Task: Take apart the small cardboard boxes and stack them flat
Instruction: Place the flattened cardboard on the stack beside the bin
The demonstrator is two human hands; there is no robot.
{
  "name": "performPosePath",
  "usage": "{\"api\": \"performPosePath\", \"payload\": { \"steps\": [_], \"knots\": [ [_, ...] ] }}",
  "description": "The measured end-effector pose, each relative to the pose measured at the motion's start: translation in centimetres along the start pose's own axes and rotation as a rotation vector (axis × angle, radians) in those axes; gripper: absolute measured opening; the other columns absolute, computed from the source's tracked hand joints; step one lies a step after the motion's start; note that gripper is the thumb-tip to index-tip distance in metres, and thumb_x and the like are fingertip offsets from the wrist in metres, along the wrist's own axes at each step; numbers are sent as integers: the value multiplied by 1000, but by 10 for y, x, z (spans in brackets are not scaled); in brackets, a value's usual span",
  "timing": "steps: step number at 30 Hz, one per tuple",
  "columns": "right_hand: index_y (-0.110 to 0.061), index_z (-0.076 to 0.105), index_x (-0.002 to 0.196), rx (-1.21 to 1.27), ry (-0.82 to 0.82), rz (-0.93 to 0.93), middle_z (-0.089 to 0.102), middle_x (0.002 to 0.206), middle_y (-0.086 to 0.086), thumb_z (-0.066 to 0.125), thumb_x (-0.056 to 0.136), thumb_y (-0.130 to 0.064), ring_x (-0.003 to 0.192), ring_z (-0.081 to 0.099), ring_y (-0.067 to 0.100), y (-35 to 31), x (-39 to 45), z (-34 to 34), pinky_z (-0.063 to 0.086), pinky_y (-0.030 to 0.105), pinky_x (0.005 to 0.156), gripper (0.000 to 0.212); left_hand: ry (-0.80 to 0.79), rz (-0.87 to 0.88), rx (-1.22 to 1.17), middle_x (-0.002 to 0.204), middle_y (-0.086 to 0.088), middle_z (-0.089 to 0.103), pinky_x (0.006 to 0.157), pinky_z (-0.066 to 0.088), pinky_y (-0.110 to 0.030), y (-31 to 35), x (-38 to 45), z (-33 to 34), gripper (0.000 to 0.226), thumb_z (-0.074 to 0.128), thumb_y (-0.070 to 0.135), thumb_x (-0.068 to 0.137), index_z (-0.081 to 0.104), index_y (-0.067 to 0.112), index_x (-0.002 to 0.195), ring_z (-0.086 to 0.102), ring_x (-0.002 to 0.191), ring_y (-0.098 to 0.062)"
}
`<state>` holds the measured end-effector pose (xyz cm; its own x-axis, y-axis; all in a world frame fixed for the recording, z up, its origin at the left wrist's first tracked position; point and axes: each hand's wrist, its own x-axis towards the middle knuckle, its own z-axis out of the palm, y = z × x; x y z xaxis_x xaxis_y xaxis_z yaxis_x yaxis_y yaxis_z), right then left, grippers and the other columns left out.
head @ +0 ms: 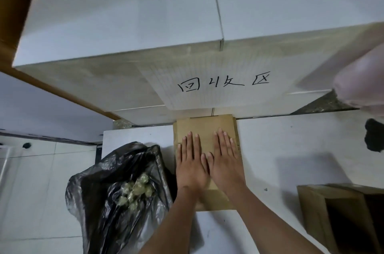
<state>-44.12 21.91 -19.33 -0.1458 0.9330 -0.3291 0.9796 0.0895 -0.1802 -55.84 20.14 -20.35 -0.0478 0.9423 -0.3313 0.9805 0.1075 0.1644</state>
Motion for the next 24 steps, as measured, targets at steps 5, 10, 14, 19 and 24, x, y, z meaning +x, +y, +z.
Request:
{"api": "performPosePath", "payload": {
  "steps": [5,10,14,19,24],
  "knots": [
    [-16,-10,157,117,-163,10,-15,165,4,29,105,-42,152,-14,17,1,-2,-42,-3,36,124,71,-129,-19,31,166,-6,-18,124,-10,-42,7,-4,-42,64,8,43,105,-12,14,158,-19,152,-20],
    [-14,-1,159,163,-199,94,-1,166,9,31,104,-45,153,8,25,2,-24,-89,10,35,122,70,-104,-7,6,167,-13,6,125,-2,-43,24,-22,-90,60,18,39,107,9,11,159,-1,155,-25],
    [-8,25,152,111,-144,90,36,155,14,31,104,-44,139,39,31,4,-53,-126,31,38,112,60,-48,51,26,160,-14,28,123,11,-43,33,-51,-110,52,23,41,107,31,12,150,18,151,-27],
    [-8,45,137,21,-76,133,55,133,12,31,104,-42,121,54,30,10,-107,-165,44,37,93,50,-38,157,35,140,-13,50,109,32,-42,49,-93,-134,47,25,39,106,48,10,135,45,130,-29],
    [-7,45,137,-56,-19,143,51,137,11,30,104,-41,125,49,28,15,-179,-171,39,36,99,50,-10,268,71,134,-15,55,103,37,-40,60,-138,-146,45,27,36,106,51,8,132,52,121,-30]
  ]
}}
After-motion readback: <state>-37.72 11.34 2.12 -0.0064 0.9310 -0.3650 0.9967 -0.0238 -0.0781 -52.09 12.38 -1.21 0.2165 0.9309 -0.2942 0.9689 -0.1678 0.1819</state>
